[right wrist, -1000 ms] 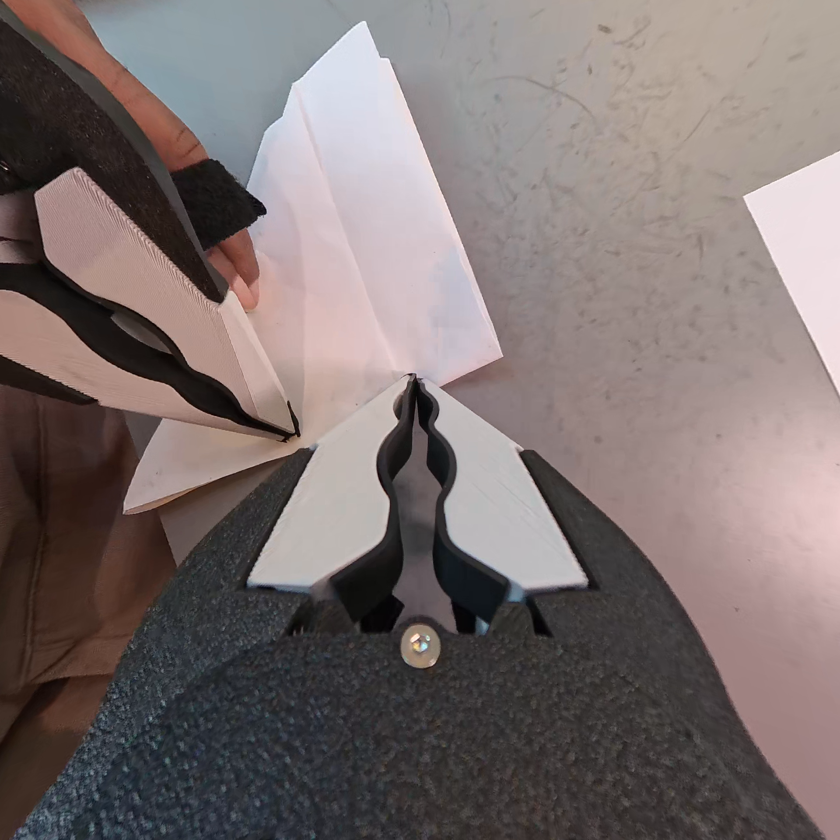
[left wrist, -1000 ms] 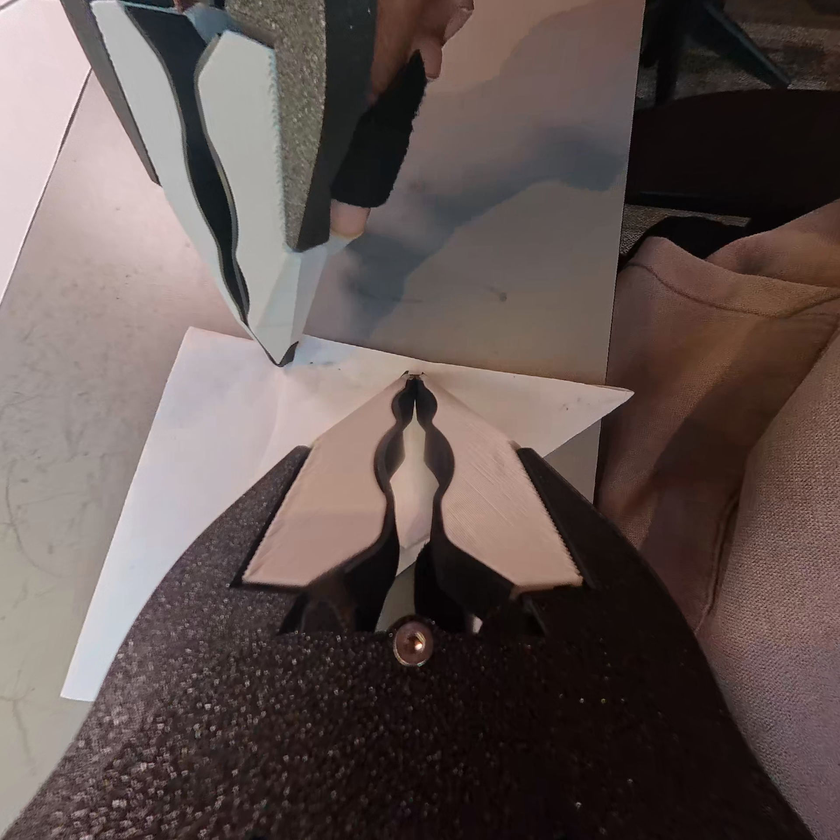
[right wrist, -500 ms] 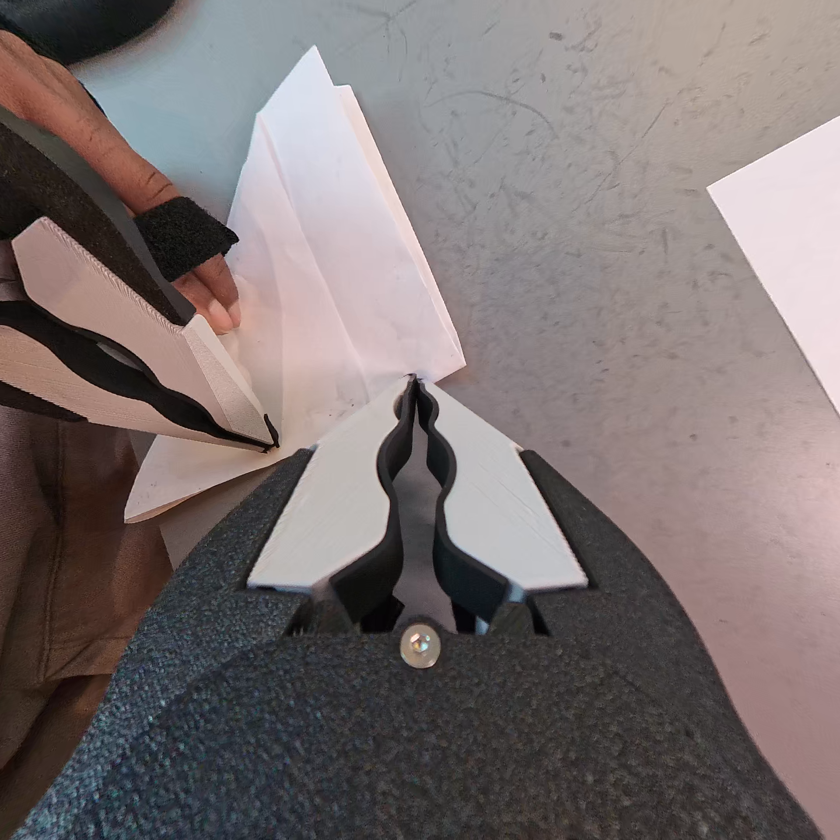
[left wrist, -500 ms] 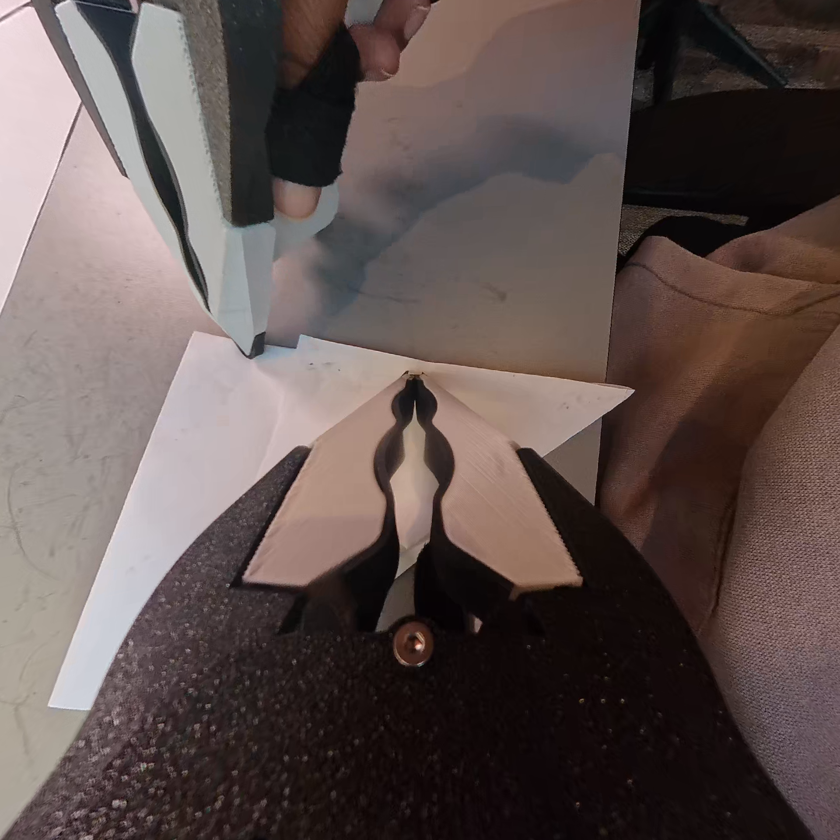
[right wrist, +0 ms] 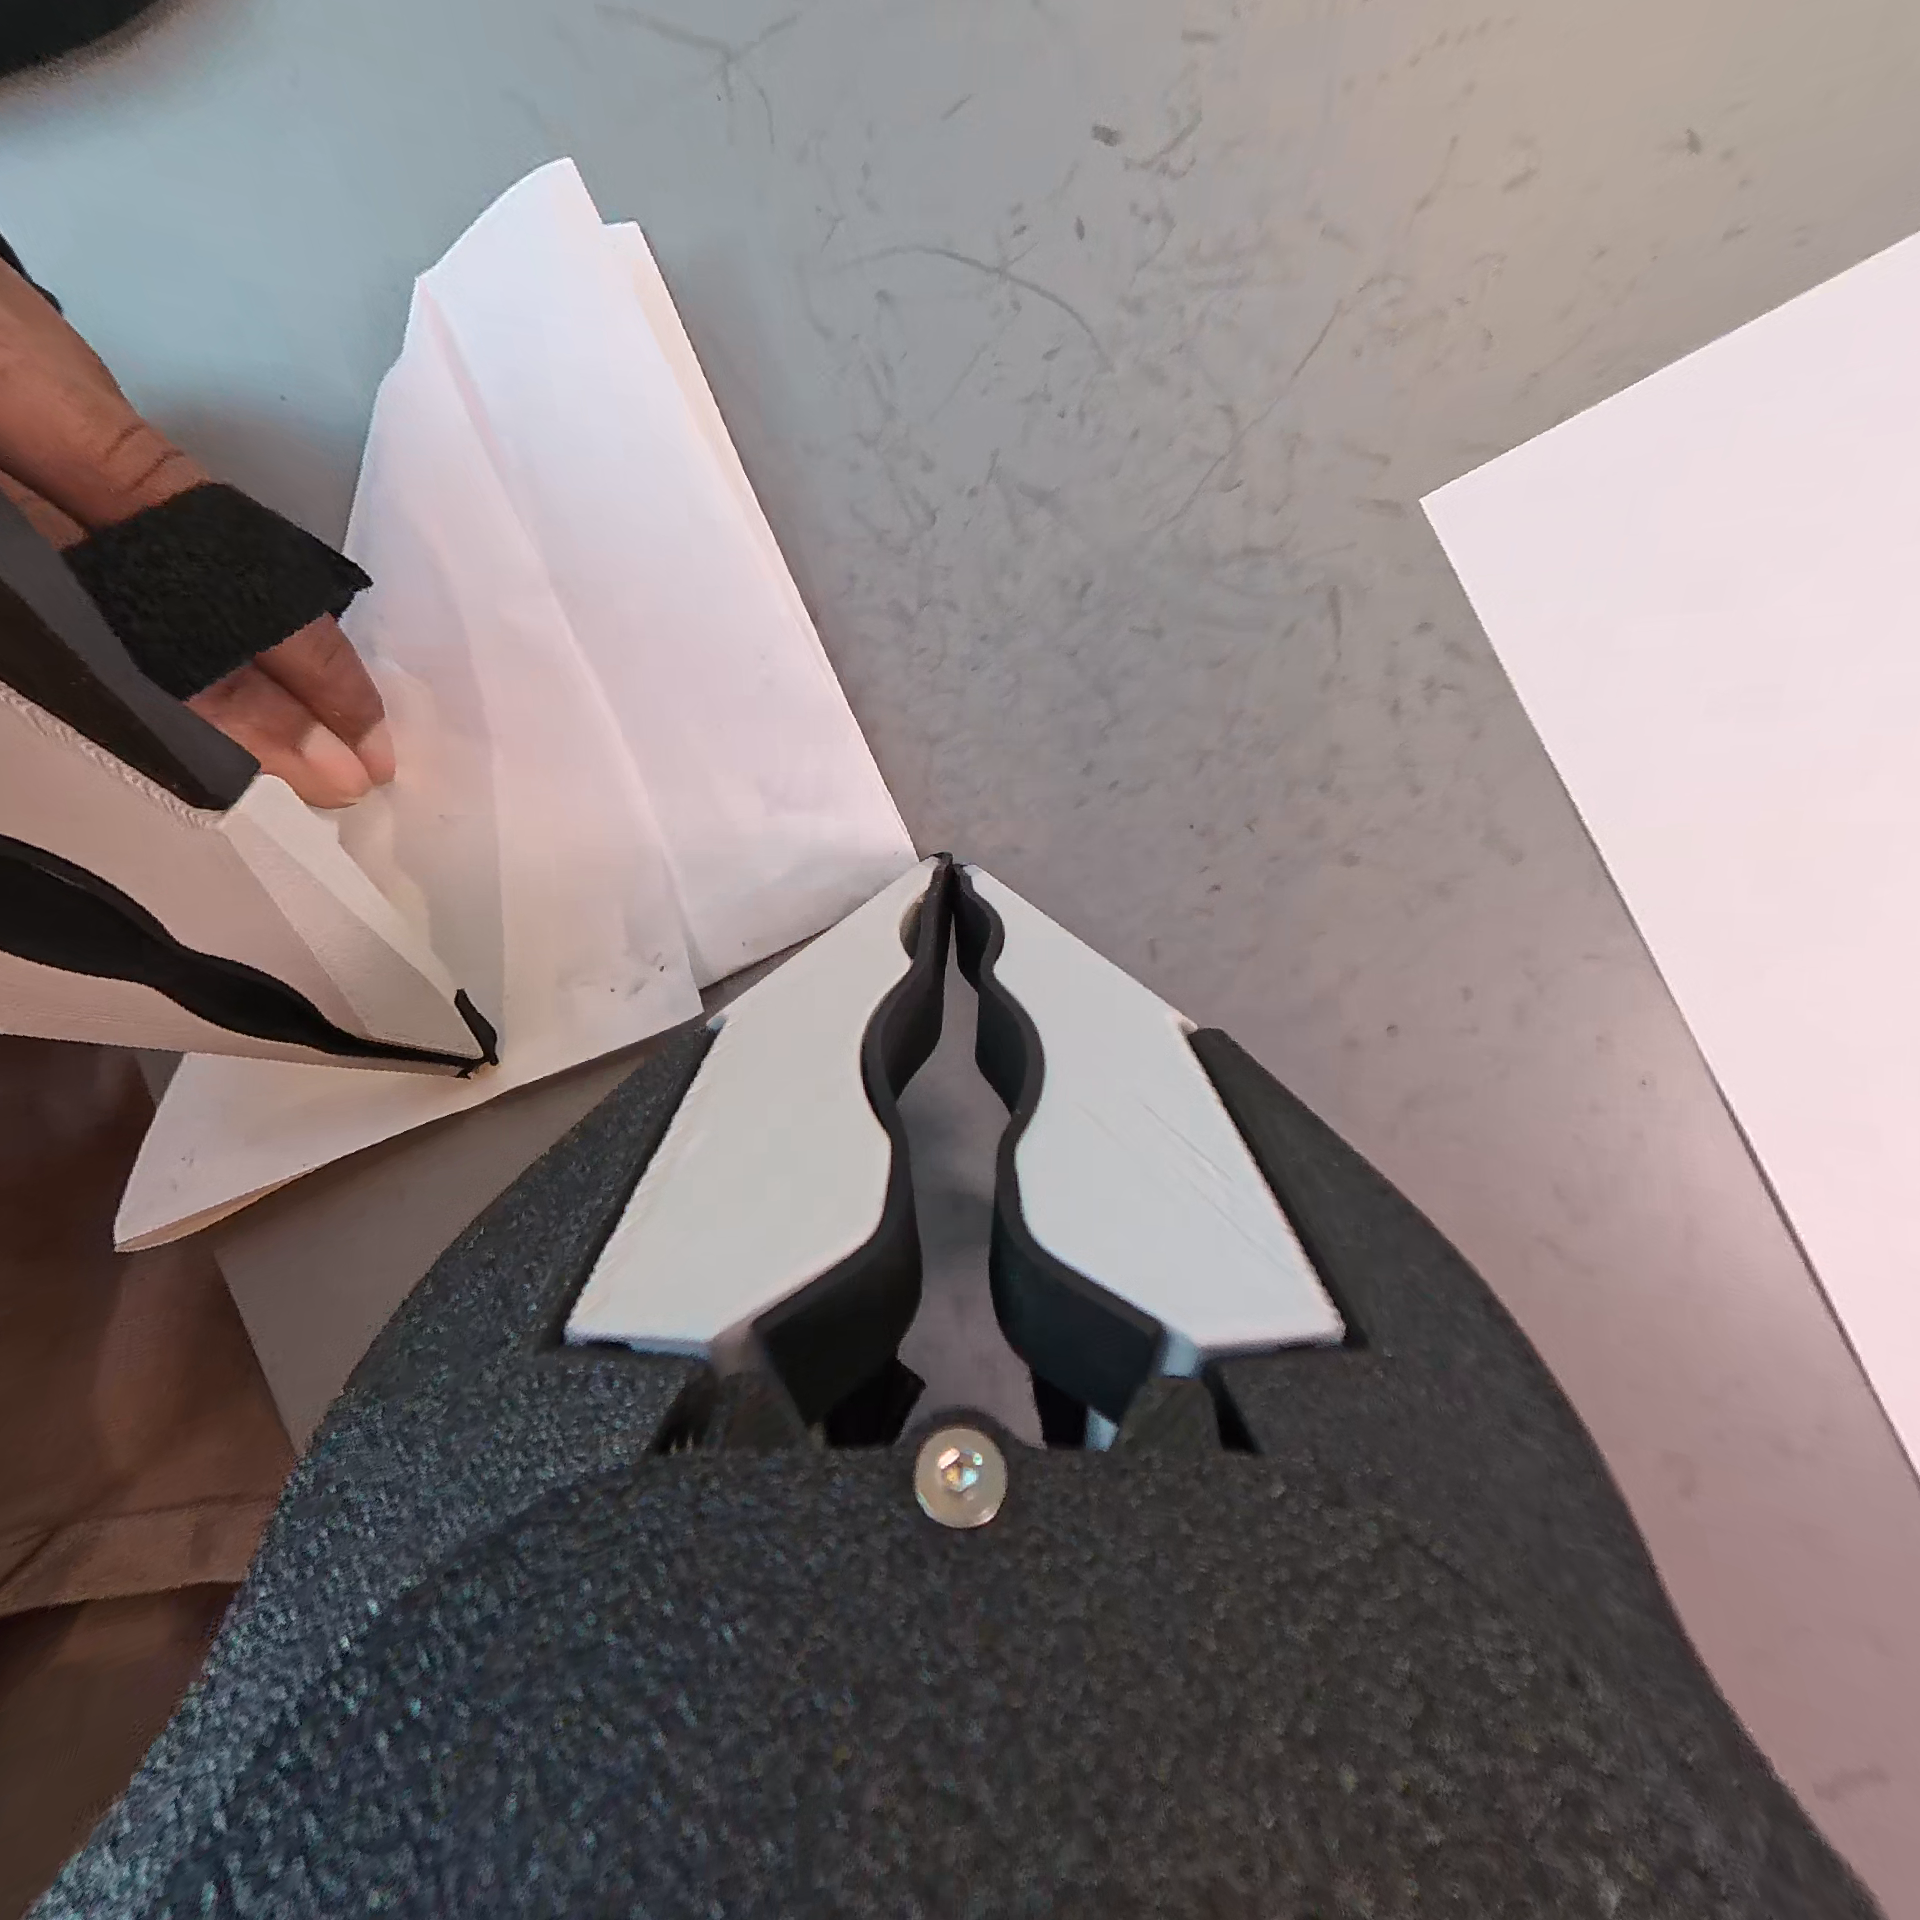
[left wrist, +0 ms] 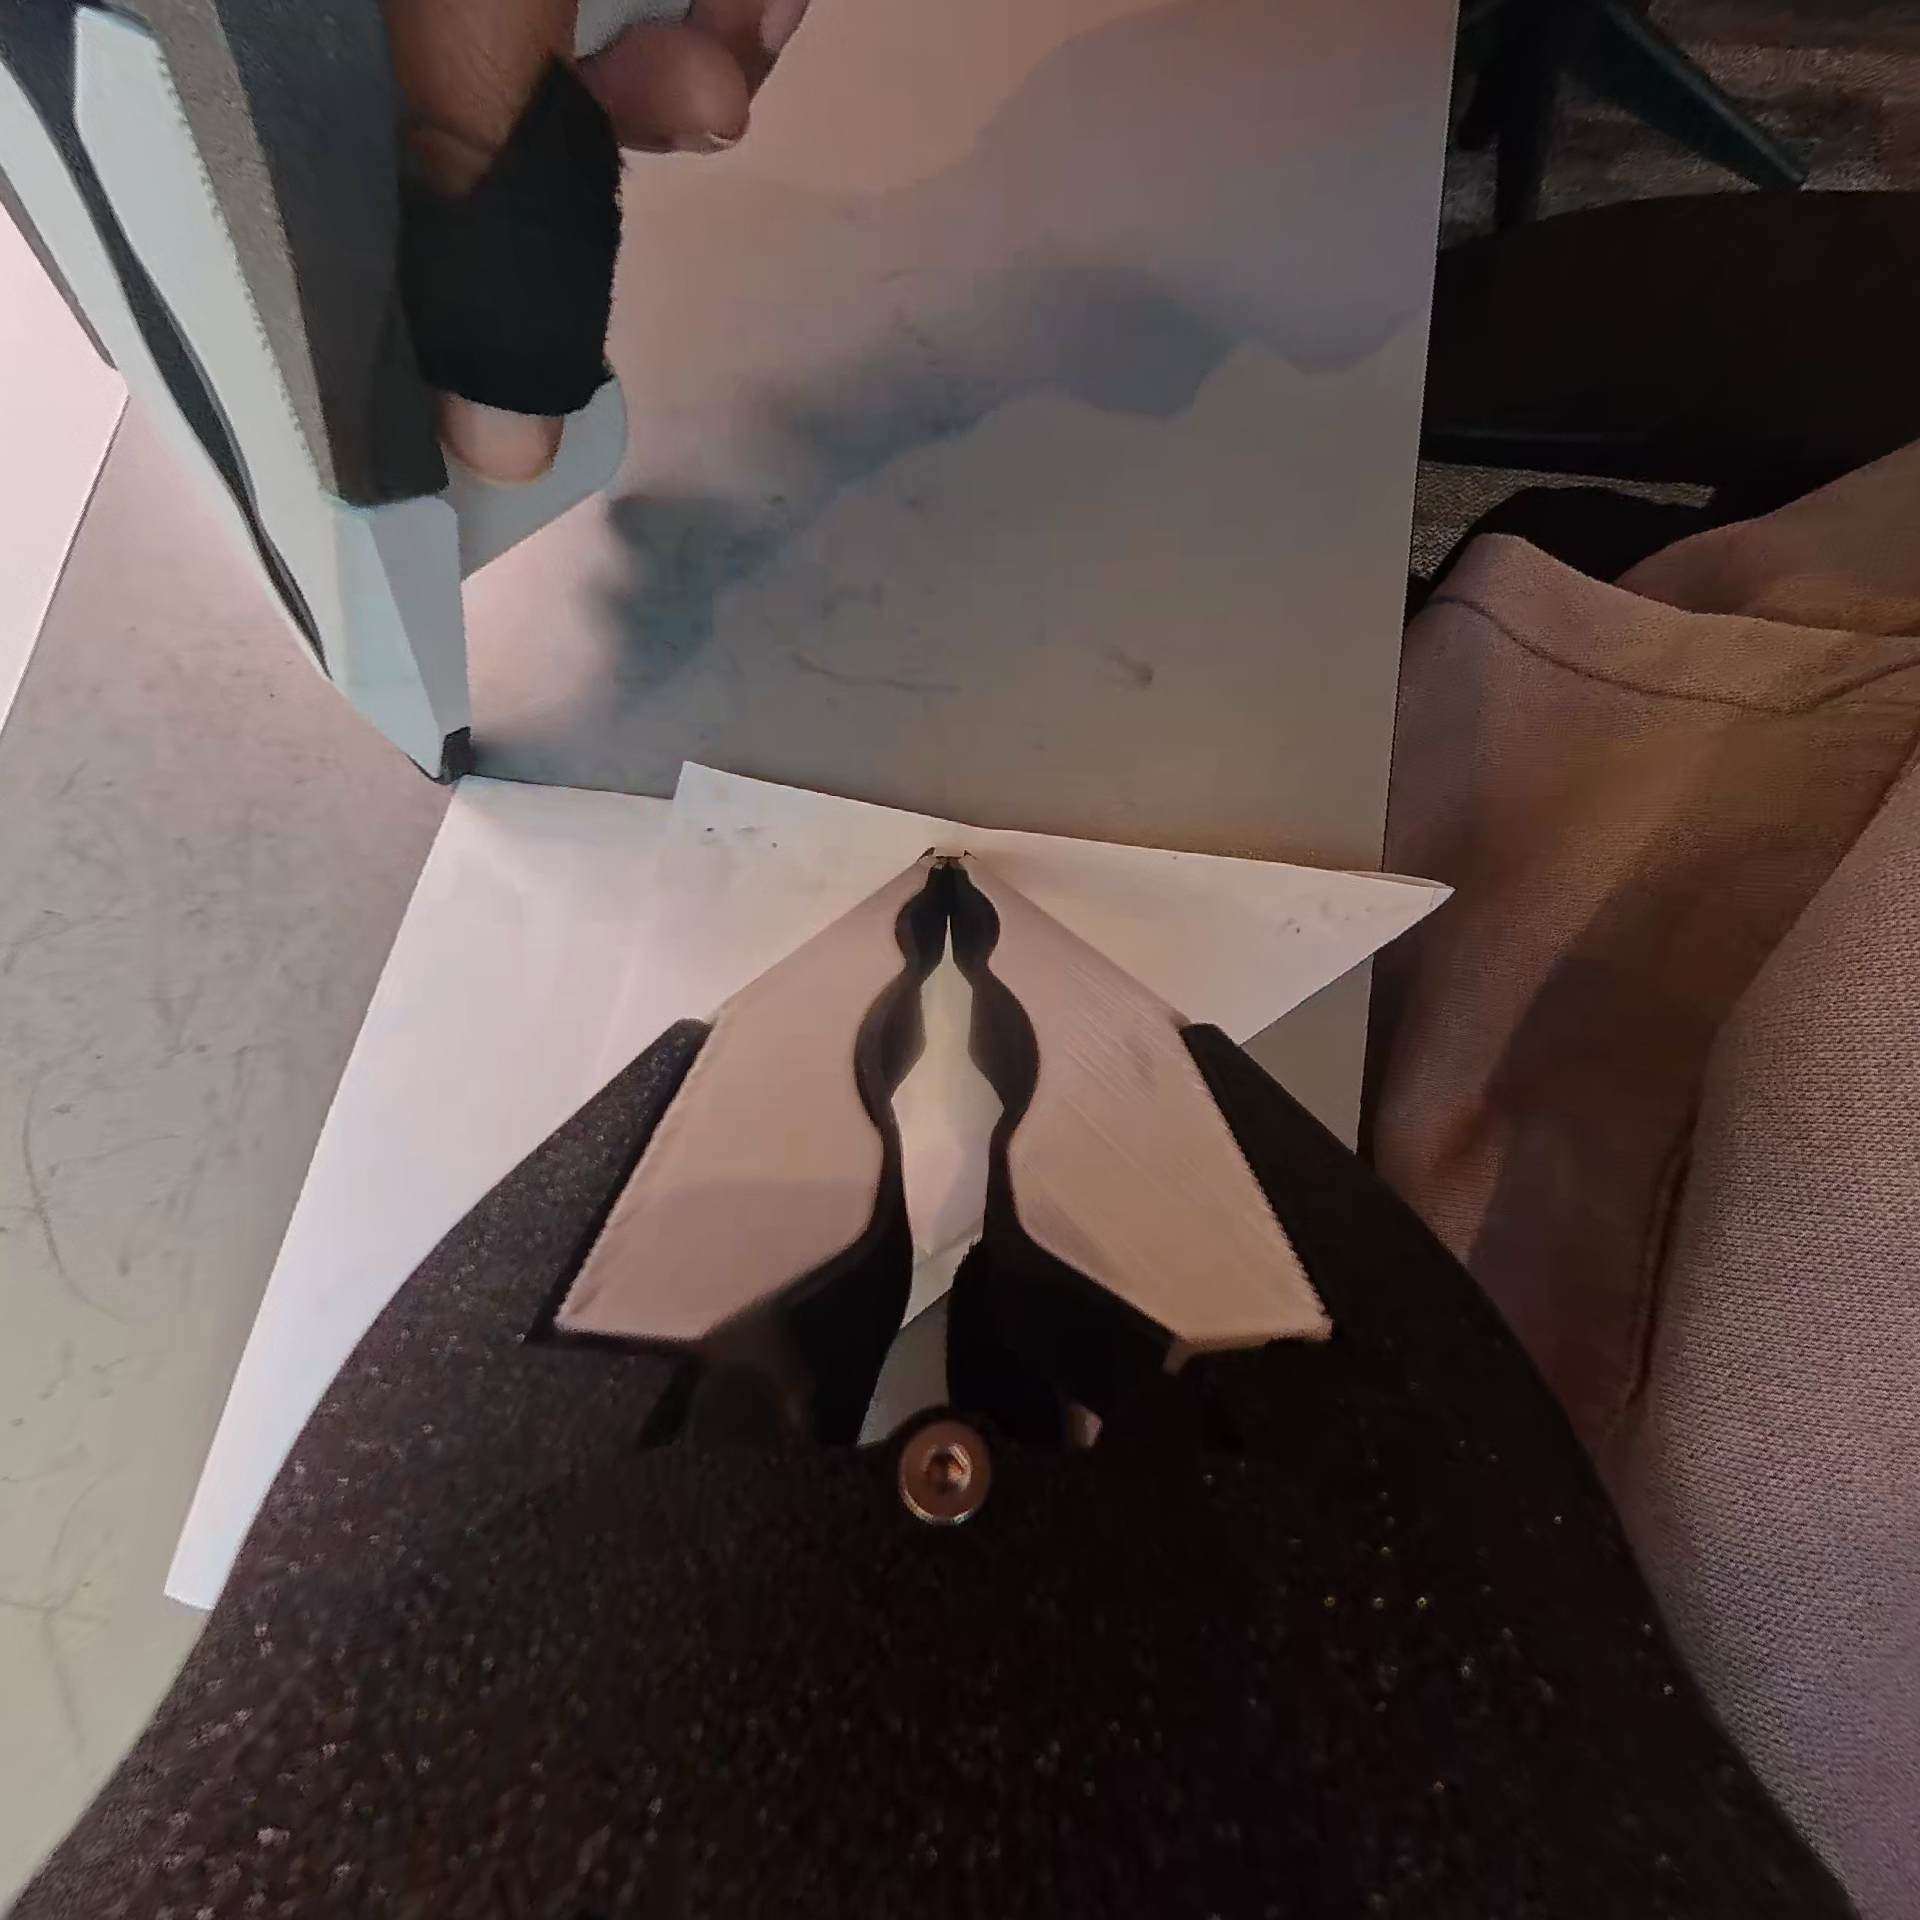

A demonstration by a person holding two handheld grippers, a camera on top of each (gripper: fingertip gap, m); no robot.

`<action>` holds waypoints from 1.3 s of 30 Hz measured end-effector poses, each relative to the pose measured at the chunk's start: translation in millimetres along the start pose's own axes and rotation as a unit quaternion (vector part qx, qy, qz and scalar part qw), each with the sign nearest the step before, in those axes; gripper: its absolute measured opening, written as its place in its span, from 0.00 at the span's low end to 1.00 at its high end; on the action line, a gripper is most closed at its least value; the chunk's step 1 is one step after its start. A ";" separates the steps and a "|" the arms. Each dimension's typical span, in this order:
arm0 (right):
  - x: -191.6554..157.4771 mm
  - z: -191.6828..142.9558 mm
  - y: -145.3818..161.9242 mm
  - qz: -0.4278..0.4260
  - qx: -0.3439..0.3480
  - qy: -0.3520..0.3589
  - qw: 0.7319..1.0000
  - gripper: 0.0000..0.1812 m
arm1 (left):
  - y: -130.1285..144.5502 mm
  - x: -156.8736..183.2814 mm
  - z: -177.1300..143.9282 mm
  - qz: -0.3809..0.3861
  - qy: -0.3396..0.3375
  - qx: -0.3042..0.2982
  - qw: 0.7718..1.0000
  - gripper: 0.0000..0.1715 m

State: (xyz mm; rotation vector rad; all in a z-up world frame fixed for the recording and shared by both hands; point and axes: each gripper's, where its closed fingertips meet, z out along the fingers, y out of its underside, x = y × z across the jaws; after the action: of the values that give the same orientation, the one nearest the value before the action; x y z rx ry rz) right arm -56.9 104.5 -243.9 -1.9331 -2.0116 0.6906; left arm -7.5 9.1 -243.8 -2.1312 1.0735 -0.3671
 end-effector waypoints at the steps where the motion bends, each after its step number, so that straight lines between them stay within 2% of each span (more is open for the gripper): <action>1: 0.0 0.1 0.0 -0.004 -0.003 0.006 1.000 0.00 | 0.0 0.0 -0.1 -0.001 0.000 0.000 1.000 0.00; 4: 3.6 -3.6 -3.2 0.008 0.018 0.016 1.000 0.00 | -0.3 0.0 -0.2 -0.005 0.005 0.001 1.000 0.00; 6: 0.2 -16.8 -16.4 0.026 0.078 -0.007 0.997 0.02 | -0.3 0.3 -0.4 0.000 0.009 0.002 1.000 0.00; 8: -2.9 -24.6 -19.4 0.015 0.093 -0.010 0.996 0.15 | -0.8 0.3 -0.5 0.001 0.015 0.006 1.000 0.00; 10: -11.1 -17.7 -10.6 -0.003 0.060 -0.020 0.998 0.23 | -0.6 0.4 -0.9 0.001 0.026 0.007 1.000 0.00; 11: -11.4 -11.6 -7.3 -0.011 0.048 -0.015 0.999 0.24 | -0.3 0.3 -1.2 0.004 0.029 0.005 1.000 0.00; 13: -13.7 -0.6 -1.2 -0.021 0.028 -0.015 0.999 0.23 | -0.1 -0.1 -1.7 0.008 0.033 -0.001 0.999 0.00; 14: -15.8 -0.9 -3.1 -0.028 0.034 -0.016 0.999 0.16 | 0.1 -1.4 -2.3 0.011 0.030 -0.003 0.999 0.00; 16: -15.0 -0.3 0.7 -0.039 0.019 0.000 0.999 0.10 | 1.5 -4.7 -7.4 0.003 0.023 -0.002 1.000 0.00; 18: -16.2 -2.2 4.5 -0.049 0.016 0.007 0.999 0.04 | -1.4 -15.0 -22.0 -0.039 0.005 0.027 0.999 0.04; 20: -16.5 -6.8 6.1 -0.029 0.041 0.006 0.999 0.01 | -6.3 -32.0 -48.2 -0.110 -0.014 0.087 0.990 0.05; 24: -16.6 -27.0 9.1 0.028 0.126 -0.016 0.991 0.00 | 12.0 -78.1 -98.5 -0.272 -0.070 0.177 0.943 0.16; 26: -17.2 -40.7 8.1 0.045 0.179 -0.022 0.982 0.00 | 21.2 -84.5 -105.2 -0.324 -0.063 0.196 0.923 0.22; 28: -10.9 -46.1 19.0 0.070 0.183 0.001 0.981 0.00 | 19.7 -74.7 -98.0 -0.345 -0.022 0.199 0.917 0.24; 31: -13.0 -46.4 36.6 0.096 0.163 0.024 0.982 0.00 | 6.3 -50.6 -72.6 -0.343 0.038 0.178 0.922 0.24; 34: -17.3 -51.0 48.7 0.128 0.162 0.046 0.977 0.00 | 8.6 -39.2 -38.2 -0.306 0.027 0.101 0.946 0.23; 39: -25.7 -56.5 78.1 0.119 0.135 0.076 0.981 0.00 | 2.0 -33.5 -17.8 -0.200 0.026 0.049 0.978 0.06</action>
State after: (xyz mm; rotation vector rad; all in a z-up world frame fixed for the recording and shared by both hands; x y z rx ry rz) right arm 40.7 87.6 -232.0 -2.0093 -1.5244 0.7991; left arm -38.6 26.2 -230.5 -2.2527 0.6311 -0.6521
